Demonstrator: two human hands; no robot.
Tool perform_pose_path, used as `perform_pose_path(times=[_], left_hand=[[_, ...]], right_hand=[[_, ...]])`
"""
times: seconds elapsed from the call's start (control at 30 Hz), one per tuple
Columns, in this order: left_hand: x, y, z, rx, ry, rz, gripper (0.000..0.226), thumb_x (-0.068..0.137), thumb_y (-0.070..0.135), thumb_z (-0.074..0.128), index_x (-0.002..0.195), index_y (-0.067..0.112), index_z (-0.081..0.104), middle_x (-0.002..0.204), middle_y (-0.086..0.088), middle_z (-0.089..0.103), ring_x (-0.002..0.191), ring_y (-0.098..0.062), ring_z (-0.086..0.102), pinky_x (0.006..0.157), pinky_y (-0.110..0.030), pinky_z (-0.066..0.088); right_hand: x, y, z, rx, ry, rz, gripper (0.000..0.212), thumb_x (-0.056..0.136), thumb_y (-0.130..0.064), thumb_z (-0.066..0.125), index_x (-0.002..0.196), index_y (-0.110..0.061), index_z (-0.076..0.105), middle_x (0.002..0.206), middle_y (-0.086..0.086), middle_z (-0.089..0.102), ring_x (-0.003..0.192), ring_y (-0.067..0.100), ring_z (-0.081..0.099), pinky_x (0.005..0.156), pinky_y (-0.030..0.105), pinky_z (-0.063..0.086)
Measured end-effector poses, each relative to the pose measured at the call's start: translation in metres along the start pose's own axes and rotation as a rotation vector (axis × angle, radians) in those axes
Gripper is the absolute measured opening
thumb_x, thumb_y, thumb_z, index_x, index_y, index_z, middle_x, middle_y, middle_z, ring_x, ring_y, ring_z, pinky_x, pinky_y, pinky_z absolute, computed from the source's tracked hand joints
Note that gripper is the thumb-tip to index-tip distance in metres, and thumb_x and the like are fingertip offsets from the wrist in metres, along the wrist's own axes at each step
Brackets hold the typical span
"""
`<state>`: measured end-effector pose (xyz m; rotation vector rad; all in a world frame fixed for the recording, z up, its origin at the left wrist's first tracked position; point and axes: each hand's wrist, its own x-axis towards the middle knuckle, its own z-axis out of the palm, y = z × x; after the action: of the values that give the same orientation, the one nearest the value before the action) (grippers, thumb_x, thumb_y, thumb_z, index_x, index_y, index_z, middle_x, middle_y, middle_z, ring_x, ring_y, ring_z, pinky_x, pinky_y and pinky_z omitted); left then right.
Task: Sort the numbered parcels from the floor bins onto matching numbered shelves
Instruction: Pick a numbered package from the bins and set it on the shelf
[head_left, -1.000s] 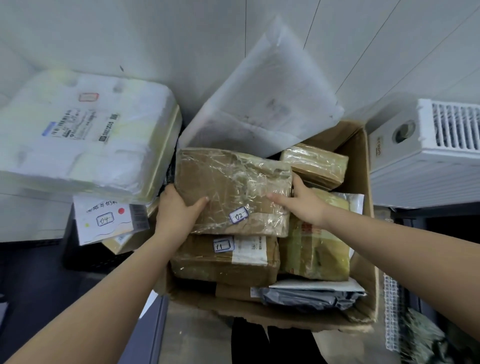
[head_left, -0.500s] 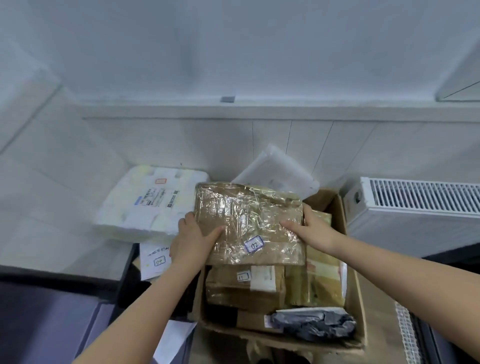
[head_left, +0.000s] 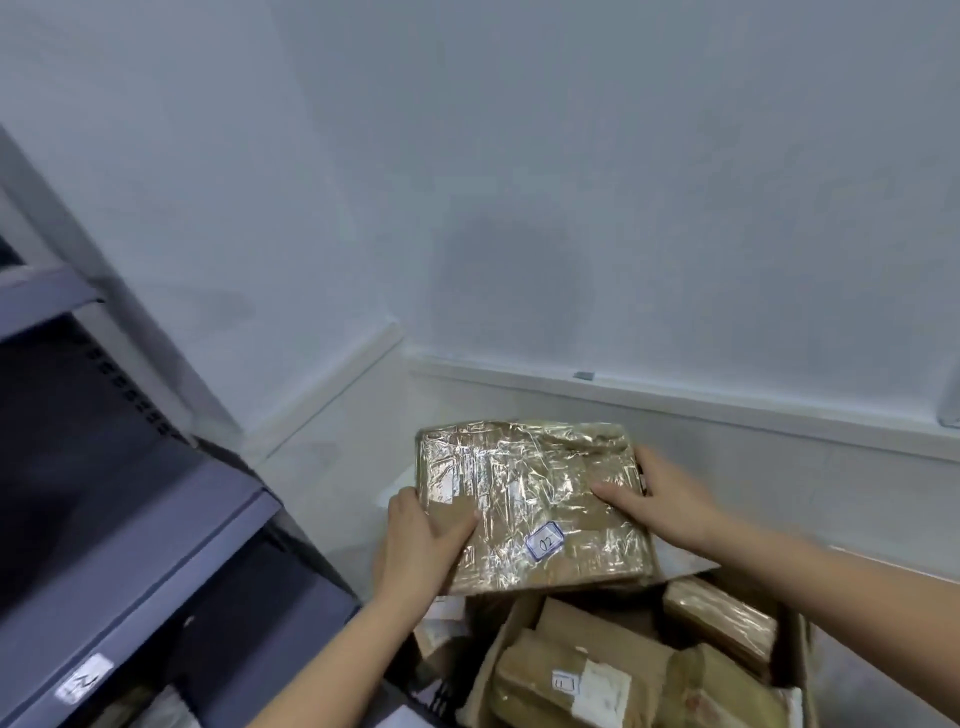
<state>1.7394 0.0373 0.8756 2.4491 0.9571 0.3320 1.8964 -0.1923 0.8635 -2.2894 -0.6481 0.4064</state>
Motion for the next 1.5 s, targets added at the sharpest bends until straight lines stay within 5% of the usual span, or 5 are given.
perform_pose_path(times=[0.33,0.57,0.73,1.0,1.5], left_hand=[[-0.121,0.011,-0.097,0.042,0.395,-0.219,0.062,0.074,0.073,0.057,0.108,0.024,0.039,0.107,0.008,0.050,0.097,-0.019,0.059,0.078,-0.035,0.048],[-0.189,-0.009,-0.176,0.095,0.594,-0.338,0.059,0.076,0.073,0.058,0.104,0.025,0.035,0.104,0.010,0.044,0.098,-0.016,0.056,0.072,-0.031,0.040],[-0.229,-0.032,-0.213,0.105,0.722,-0.371,0.061,0.075,0.072,0.060,0.106,0.026,0.036,0.107,0.009,0.048,0.098,-0.018,0.057,0.071,-0.031,0.040],[-0.300,-0.077,-0.269,0.124,0.897,-0.357,0.076,0.077,0.071,0.058,0.130,0.025,0.031,0.126,0.010,0.047,0.109,-0.017,0.056,0.077,-0.030,0.042],[-0.436,-0.179,-0.426,0.273,1.108,-0.315,0.082,0.077,0.067,0.060,0.135,0.016,0.034,0.133,0.001,0.050,0.116,-0.024,0.054,0.082,-0.033,0.041]], right_hand=[[-0.031,-0.091,-0.018,0.047,-0.064,-0.355,0.114,0.048,-0.101,0.041,0.139,-0.033,0.035,0.105,-0.012,0.068,0.097,0.016,0.065,0.089,0.042,0.052],[-0.057,-0.174,0.011,0.047,-0.073,-0.601,0.092,0.051,-0.101,0.036,0.116,-0.037,0.048,0.097,-0.016,0.068,0.088,0.012,0.065,0.079,0.037,0.052],[-0.094,-0.228,0.027,0.057,-0.089,-0.679,0.054,0.081,-0.064,0.059,0.121,-0.029,0.048,0.099,-0.011,0.065,0.086,0.017,0.061,0.074,0.035,0.047],[-0.158,-0.311,0.062,0.094,-0.056,-0.829,0.068,0.063,-0.082,0.043,0.109,-0.032,0.044,0.092,-0.008,0.062,0.085,0.024,0.059,0.073,0.037,0.045],[-0.319,-0.463,0.128,0.196,0.013,-0.996,0.055,0.084,-0.060,0.059,0.122,-0.023,0.046,0.098,-0.004,0.064,0.089,0.024,0.059,0.074,0.037,0.043]])
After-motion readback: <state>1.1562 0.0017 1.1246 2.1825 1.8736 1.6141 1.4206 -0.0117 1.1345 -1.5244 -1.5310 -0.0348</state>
